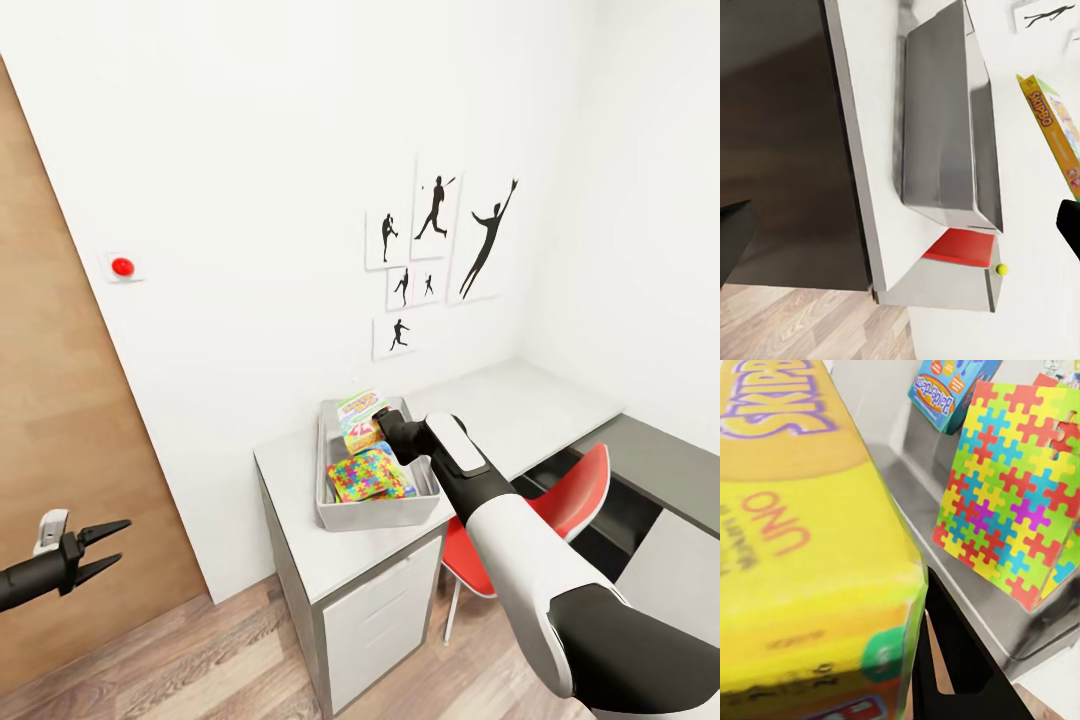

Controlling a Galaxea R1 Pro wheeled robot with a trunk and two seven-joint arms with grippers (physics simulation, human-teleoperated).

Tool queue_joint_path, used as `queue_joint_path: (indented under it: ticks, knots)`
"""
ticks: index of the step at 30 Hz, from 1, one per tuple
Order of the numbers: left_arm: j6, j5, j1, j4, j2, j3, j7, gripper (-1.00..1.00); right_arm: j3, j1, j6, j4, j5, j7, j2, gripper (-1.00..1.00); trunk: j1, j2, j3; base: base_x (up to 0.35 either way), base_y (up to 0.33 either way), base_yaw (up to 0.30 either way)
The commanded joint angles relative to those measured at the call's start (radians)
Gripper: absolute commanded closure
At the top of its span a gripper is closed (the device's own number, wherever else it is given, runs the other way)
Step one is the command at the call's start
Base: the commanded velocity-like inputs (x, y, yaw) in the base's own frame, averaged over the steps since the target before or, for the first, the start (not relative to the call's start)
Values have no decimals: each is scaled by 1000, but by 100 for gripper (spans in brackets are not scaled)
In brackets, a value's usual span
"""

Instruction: Put all the toys in the child's room - the three board games (two on the bed and one on the table), the two jigsaw puzzles on the table, and the tennis ball on the table - inside the toy box on the table in the child's room.

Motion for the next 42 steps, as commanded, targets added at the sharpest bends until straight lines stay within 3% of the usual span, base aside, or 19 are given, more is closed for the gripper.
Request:
queue_joint_path:
  ticks: [1,6,15,20,23,38,42]
  knots:
    - [9,9,-1,0,2,-9,-3,-100,0,-1,2,-1,-3,-6,0,100,1,-2,-2,0,0,0]
    - [9,10,-1,1,5,-9,-3,-100,0,-1,3,-1,-3,-7,0,100,1,-2,-2,0,0,0]
    - [9,11,-1,1,6,-10,-3,-100,-1,-1,10,0,-8,-6,0,100,35,-65,-30,0,0,0]
    - [9,11,-1,0,6,-10,-3,-100,2,-1,11,0,-63,-7,0,100,54,-100,-46,0,0,0]
    - [9,11,-1,0,6,-10,-2,-100,2,-1,11,4,-73,-7,0,100,66,-121,-56,0,0,0]
    - [9,11,-1,0,6,-10,-3,-100,0,-1,11,19,-80,-5,0,100,123,-226,-103,0,0,0]
    - [9,11,-1,0,6,-10,-2,-100,-1,-1,11,20,-80,-6,0,100,123,-226,-103,0,0,0]
